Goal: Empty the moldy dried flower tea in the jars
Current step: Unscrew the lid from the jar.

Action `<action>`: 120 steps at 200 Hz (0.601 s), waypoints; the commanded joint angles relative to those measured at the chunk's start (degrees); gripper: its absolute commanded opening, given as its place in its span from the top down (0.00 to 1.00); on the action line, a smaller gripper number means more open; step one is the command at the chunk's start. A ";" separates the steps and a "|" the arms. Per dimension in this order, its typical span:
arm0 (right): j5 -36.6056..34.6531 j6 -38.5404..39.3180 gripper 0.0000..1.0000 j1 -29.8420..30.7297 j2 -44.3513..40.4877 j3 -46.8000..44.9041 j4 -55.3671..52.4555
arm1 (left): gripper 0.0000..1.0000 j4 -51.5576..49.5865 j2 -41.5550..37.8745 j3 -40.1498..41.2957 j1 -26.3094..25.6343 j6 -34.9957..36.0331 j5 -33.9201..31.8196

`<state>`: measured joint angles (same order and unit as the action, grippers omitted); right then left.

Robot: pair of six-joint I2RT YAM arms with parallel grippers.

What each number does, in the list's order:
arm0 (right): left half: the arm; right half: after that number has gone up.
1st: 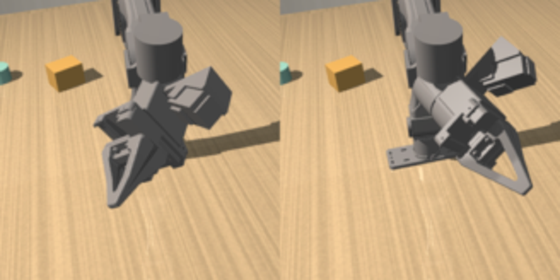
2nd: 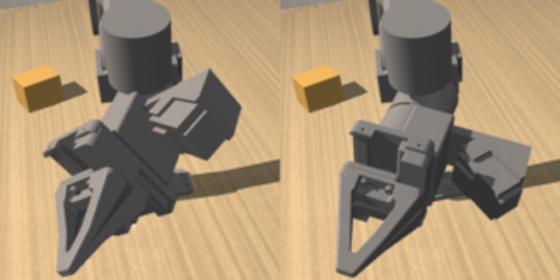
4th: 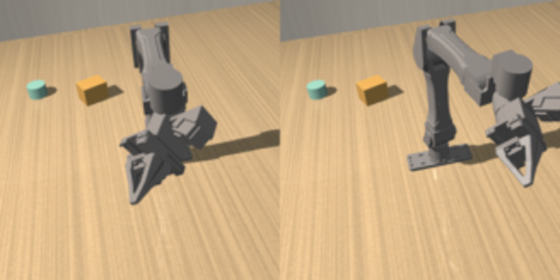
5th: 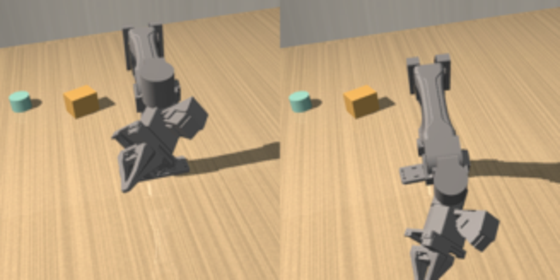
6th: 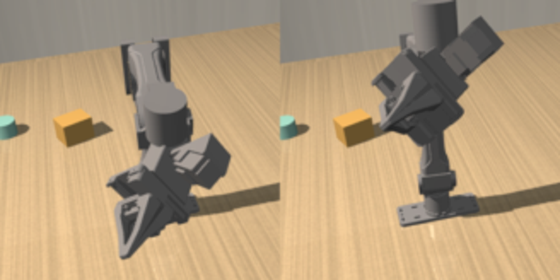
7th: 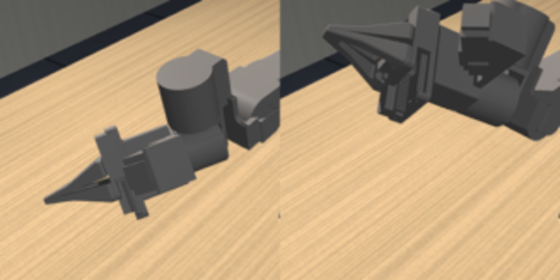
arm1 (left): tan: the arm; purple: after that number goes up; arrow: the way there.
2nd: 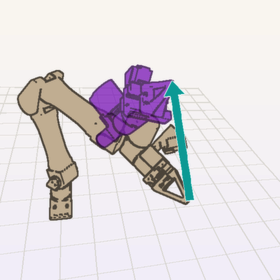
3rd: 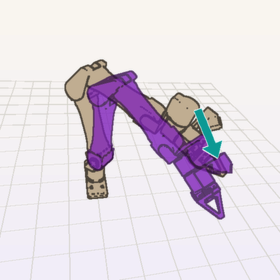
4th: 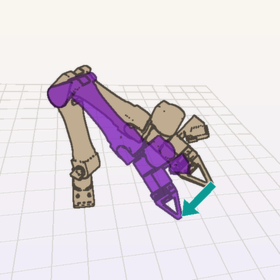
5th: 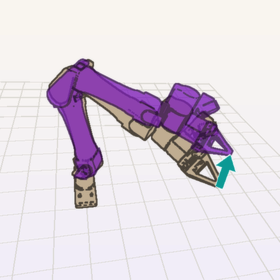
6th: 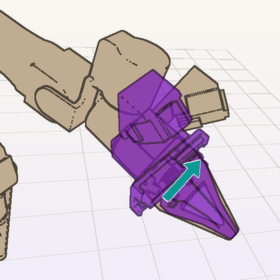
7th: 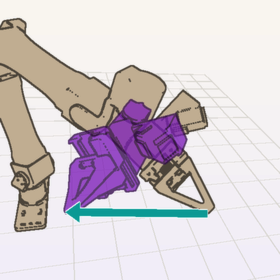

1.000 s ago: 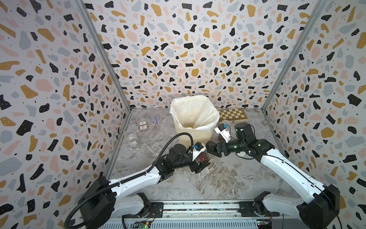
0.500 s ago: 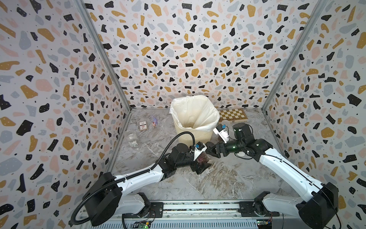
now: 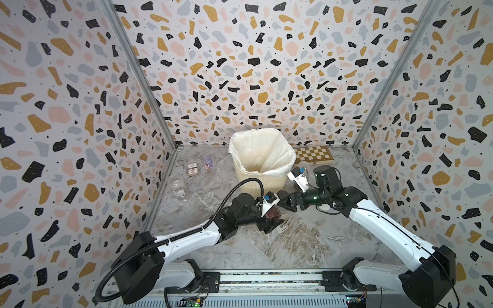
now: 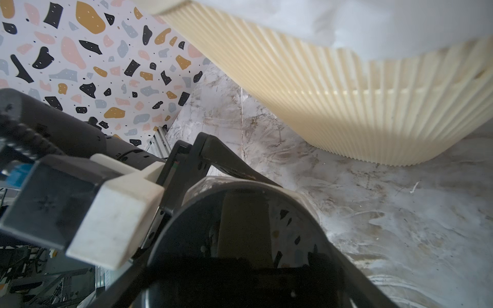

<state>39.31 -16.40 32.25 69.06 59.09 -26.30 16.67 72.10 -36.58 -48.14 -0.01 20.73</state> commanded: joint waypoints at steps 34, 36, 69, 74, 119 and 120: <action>8.34 23.28 0.28 0.43 -2.35 0.57 -3.37 | 0.27 -2.39 -5.56 -1.71 2.78 0.66 19.84; 8.59 23.68 0.28 0.40 -2.46 0.47 -3.31 | 0.27 -2.64 -5.67 -1.80 2.85 0.77 20.48; 14.77 31.14 0.29 0.42 -5.74 -1.90 -0.89 | 0.27 -5.68 -7.79 -2.81 4.31 0.99 28.99; 15.94 32.35 0.29 0.40 -6.13 -2.26 -0.54 | 0.27 -6.36 -7.93 -3.05 4.37 1.06 30.12; 20.47 38.42 0.21 0.44 -8.27 -2.66 0.16 | 0.28 -11.21 -7.96 -5.03 4.63 2.67 35.13; 20.55 38.44 0.21 0.45 -8.21 -2.57 0.14 | 0.28 -11.39 -7.95 -5.05 4.59 2.79 35.06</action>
<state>56.80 14.46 32.60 61.84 56.07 -27.44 6.09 65.32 -38.65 -43.92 2.20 48.18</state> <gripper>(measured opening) 0.876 0.833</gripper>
